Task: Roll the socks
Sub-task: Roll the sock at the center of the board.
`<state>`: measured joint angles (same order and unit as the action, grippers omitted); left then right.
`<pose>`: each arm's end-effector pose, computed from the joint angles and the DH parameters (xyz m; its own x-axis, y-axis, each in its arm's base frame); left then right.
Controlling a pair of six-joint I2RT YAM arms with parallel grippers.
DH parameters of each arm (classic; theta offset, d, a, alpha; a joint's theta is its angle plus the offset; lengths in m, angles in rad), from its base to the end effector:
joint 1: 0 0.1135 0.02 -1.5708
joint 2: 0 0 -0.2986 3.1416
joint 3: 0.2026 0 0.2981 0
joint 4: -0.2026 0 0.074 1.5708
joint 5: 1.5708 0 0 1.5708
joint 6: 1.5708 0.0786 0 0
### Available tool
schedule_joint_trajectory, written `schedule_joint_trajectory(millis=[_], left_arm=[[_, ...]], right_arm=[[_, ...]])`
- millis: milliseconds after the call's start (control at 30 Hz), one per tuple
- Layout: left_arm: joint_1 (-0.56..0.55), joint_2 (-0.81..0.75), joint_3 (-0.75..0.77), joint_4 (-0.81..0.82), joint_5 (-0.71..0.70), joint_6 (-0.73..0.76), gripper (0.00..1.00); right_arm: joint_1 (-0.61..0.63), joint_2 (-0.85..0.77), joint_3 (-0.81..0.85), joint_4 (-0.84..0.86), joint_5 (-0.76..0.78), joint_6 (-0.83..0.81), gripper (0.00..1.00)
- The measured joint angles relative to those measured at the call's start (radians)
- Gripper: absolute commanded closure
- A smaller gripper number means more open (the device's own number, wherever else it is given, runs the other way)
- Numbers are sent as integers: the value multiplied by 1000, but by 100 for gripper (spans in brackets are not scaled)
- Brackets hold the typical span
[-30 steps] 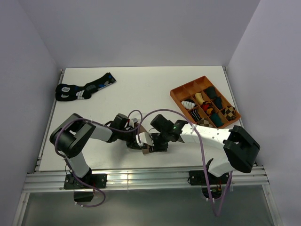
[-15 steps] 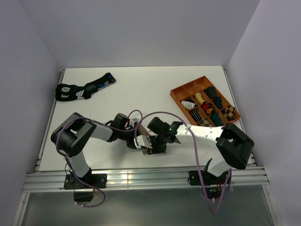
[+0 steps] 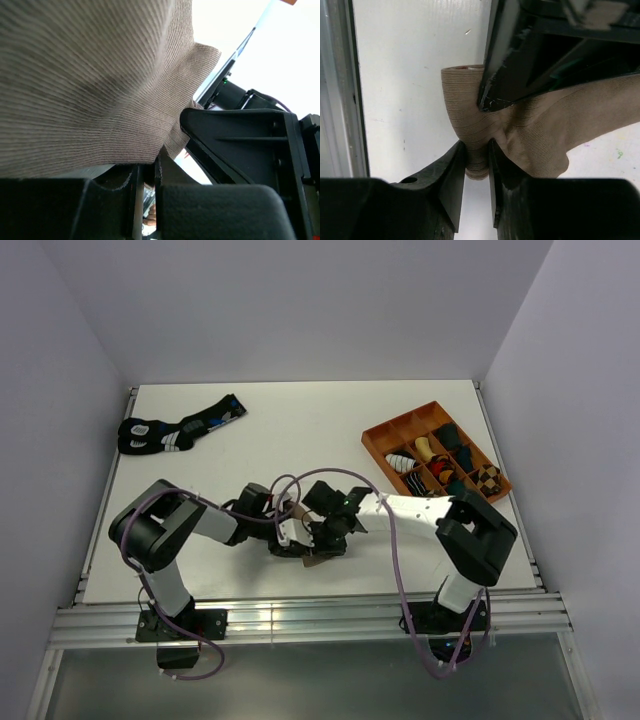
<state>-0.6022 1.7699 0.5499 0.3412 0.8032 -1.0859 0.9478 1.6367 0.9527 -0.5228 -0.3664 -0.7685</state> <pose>0.2298 -0.2266 0.0536 -0.9785 -0.0729 0.1928 -0.2017 0.5314 -0.8228 0.1851 0.3058 0.1357 0.1867 -0.8523 -0.4886 -0.9776 -0.2103 -0.0068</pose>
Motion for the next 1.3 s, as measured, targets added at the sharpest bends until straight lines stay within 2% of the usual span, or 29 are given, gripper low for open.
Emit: schedule_joint_trajectory(millis=[167,300,533,867,1100,1300], left_arm=[[1,-14,-65,118,-24,-60,81],[0,-51,-125,206,-86,-101,80],[-18,-145,-186,247,-241,-94,72],[-98,-377,-307,259,-497,6,68],[-207,-557,-313,240,-661,134,62],[-252,-533,-334,317,-710,239,61]], right_arm=[[-58,75,93,-109,-89,3,72],[-117,161,185,-213,-190,-3,72],[-196,359,392,-444,-343,-21,72],[-257,575,575,-712,-470,-44,72],[-267,673,663,-834,-500,-37,72],[-268,688,692,-858,-493,-39,72]])
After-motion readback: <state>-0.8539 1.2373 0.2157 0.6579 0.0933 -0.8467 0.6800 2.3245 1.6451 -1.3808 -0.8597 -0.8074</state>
